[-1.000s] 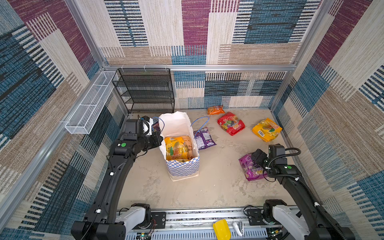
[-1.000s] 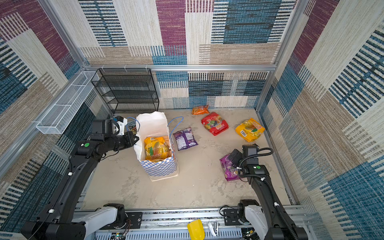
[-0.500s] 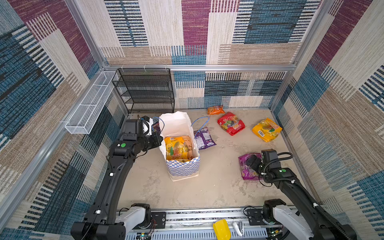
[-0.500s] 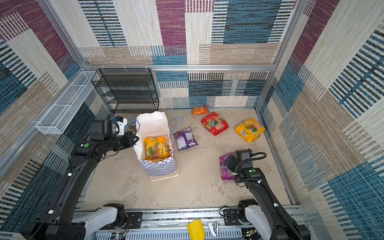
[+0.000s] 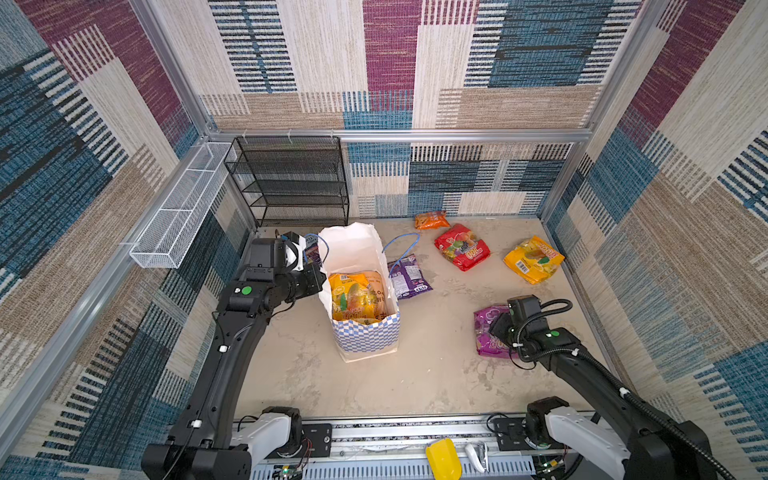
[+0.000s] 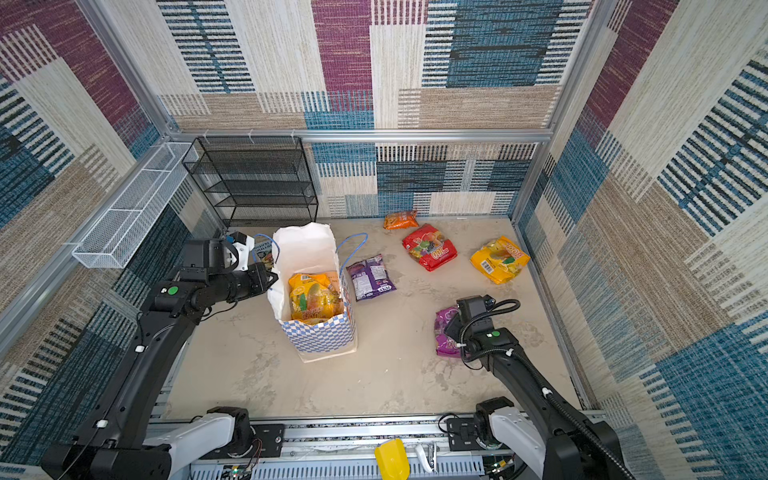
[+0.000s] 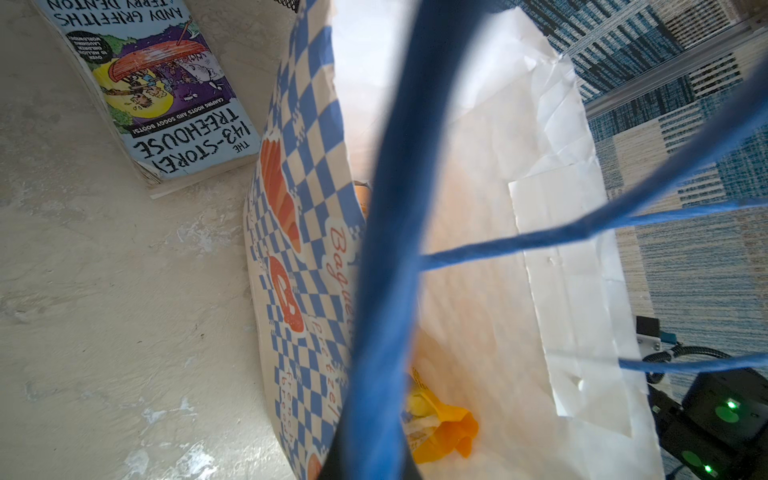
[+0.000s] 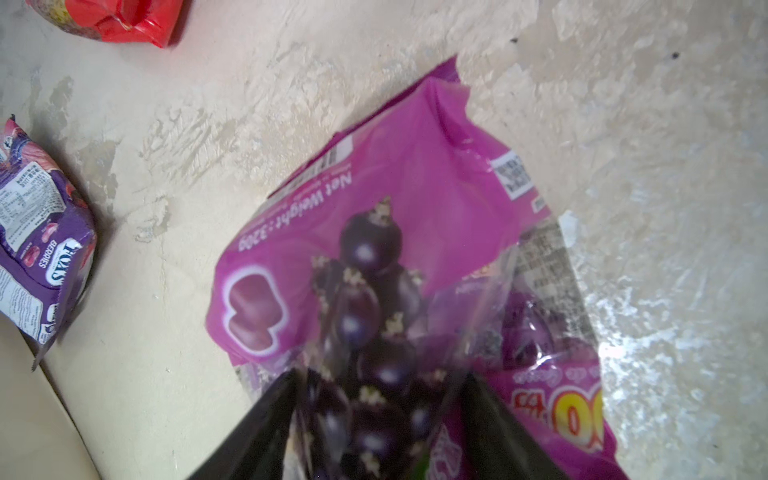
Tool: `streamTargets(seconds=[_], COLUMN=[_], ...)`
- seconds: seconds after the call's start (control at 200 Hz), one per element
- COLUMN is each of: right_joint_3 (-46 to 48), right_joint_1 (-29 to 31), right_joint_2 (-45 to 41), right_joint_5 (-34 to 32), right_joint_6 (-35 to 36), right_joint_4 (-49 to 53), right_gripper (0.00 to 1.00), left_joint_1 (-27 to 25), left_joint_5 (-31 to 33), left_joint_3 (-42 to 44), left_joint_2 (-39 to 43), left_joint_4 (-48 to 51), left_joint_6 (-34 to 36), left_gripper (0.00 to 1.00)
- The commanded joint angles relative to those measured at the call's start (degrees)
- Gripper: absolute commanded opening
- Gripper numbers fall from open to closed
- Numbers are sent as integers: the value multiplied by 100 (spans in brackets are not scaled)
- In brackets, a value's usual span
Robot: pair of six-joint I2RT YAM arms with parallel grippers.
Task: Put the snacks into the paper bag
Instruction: 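Lower the right gripper onto the purple grape candy bag and close it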
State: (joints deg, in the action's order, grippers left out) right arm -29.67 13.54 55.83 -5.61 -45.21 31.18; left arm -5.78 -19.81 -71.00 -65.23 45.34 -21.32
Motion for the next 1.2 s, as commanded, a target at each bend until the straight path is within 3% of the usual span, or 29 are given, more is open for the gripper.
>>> streamTargets(seconds=[0.0,0.135,0.295,0.591,0.711,0.736,0.791,0.901,1.017,1.127,1.192], right_joint_3=[-19,-21,-143,-284,-352,-378,-423,-327,-263,-158,-112], right_joint_1=[12,16,13,17,17,17,17,12,4,8,6], right_joint_2=[-83,-199,-208,-215,-218,-221,-284,-492,-342,-74,34], right_joint_5=[83,-48,58,187,262,270,223,-72,3,-15,15], right_joint_6=[-70,92,328,559,635,648,689,777,774,659,665], right_joint_4=[86,-3,-73,-211,-247,-221,-130,-149,-236,-188,-244], right_gripper=[53,44,22,5,2,6,35,73,85,85,80], left_joint_1=[-1,5,2,5,7,2,7,16,16,16,16], left_joint_5=[-130,-192,-182,-167,-198,-186,-194,-250,-224,-279,-342], left_joint_3=[14,-1,16,7,9,16,12,5,20,26,27], left_joint_2=[22,20,51,103,90,90,77,65,71,-2,-20], left_joint_4=[-181,-188,-192,-202,-208,-210,-210,-215,-228,-225,-225], left_joint_6=[-12,-21,-12,18,14,14,14,14,-1,-12,-29], left_gripper=[0,0,0,0,0,0,0,0,0,0,0])
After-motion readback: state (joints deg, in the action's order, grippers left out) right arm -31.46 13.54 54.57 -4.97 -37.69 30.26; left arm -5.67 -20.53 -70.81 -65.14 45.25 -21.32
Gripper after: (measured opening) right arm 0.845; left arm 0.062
